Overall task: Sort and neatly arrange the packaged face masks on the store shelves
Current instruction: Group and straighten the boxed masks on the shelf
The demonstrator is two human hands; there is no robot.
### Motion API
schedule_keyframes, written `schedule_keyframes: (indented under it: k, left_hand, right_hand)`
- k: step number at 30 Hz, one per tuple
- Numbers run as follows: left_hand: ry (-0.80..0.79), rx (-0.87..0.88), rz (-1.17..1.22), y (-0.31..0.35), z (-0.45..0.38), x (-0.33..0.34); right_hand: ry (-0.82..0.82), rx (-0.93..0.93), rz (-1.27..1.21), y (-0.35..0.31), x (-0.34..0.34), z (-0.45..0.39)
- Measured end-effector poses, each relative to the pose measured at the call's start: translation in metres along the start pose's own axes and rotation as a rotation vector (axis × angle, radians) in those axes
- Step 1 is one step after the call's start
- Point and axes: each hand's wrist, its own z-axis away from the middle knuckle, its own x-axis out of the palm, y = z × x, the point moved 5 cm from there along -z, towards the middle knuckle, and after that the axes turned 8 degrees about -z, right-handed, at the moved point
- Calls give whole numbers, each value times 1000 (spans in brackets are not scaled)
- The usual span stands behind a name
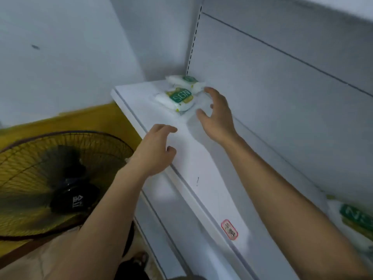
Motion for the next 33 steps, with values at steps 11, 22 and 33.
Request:
schedule_keyframes:
  k: [11,22,33]
  left_hand:
    - [67,8,251,-97,-71,-28]
    - [34,5,507,-33,-138,0]
    - [-419,365,457,124,-30,121]
  right_hand:
    - [-91,321,359,75,122,-167]
    - [133,212,47,54,60,18]
    - [604,493,187,48,-66,251]
